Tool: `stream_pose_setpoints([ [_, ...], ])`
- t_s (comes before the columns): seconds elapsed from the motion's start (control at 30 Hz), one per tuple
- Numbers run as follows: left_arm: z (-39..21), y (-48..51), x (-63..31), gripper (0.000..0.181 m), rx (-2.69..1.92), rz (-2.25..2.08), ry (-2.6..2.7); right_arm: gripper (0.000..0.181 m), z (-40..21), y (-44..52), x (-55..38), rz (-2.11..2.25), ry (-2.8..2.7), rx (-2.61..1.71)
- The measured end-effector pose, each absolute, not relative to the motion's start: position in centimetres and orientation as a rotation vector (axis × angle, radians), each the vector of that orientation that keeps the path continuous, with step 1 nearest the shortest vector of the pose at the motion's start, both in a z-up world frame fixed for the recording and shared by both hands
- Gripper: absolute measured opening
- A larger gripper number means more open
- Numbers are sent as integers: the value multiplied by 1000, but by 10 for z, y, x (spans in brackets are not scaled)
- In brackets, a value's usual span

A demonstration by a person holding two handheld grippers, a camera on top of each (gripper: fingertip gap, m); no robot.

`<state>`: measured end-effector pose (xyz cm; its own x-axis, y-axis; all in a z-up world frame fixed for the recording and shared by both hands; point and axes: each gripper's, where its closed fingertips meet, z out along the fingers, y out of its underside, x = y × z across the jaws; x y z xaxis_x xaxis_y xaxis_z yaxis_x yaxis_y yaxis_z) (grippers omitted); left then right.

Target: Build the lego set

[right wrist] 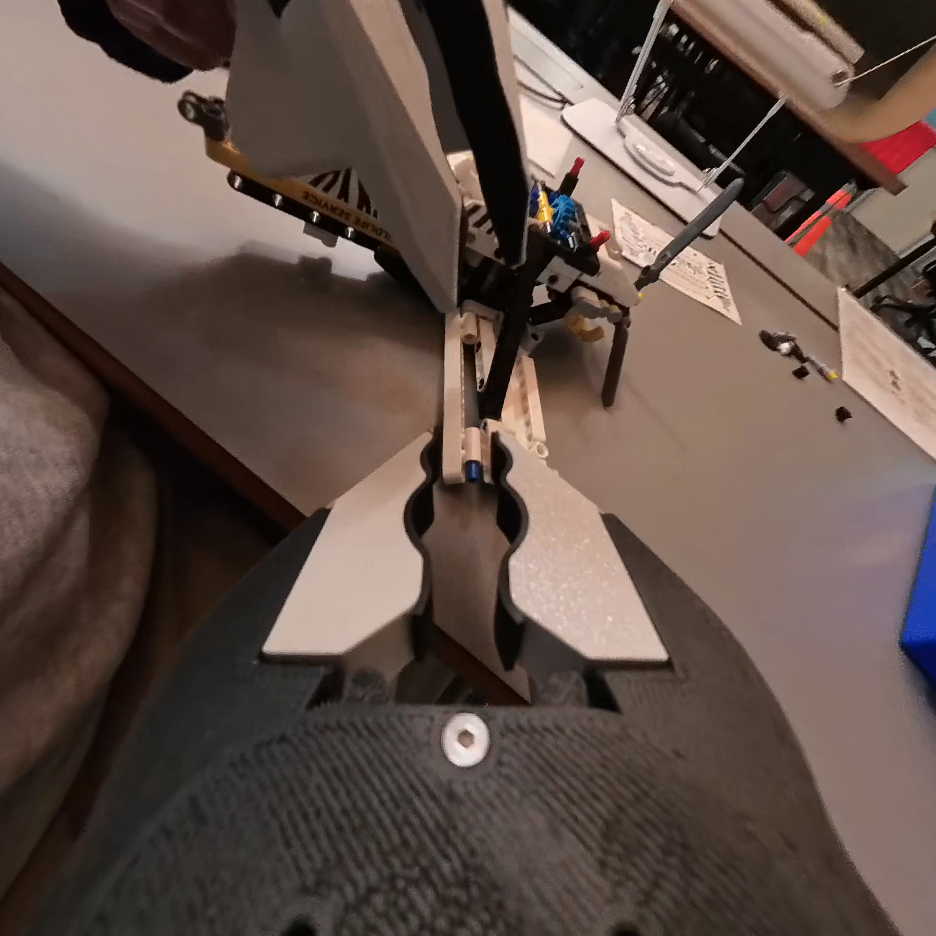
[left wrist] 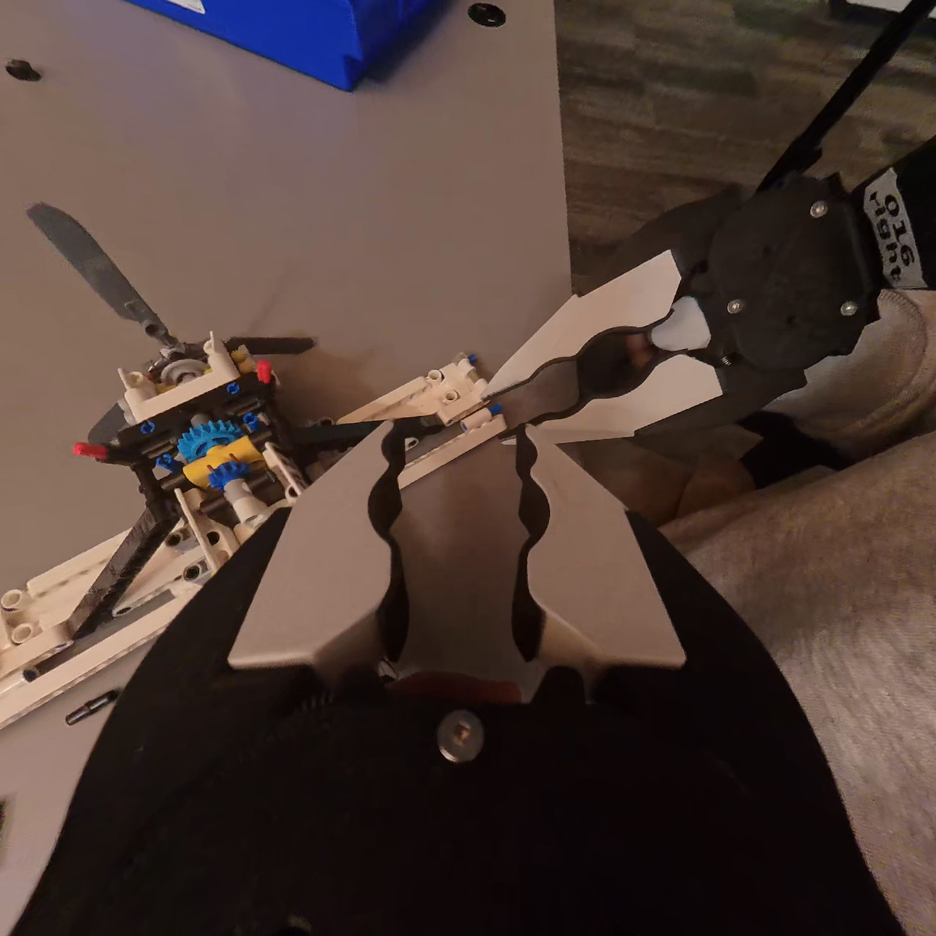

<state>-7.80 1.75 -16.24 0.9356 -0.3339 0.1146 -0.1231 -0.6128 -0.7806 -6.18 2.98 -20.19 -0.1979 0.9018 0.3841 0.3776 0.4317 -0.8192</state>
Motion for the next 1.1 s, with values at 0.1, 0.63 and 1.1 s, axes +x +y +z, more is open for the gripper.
stream_pose_setpoints([
  [0.1,-168,18,-82,43,-2250,-330,297,18,-209,28,-63,721,-1847,-1120],
  [0.63,-172,19,-90,42,-2270,-350,270,15,-216,28,-67,730,-1936,-1230],
  [1.1,-195,14,-102,14,-2394,-205,278,15,-207,20,-64,1155,-1840,-1531],
])
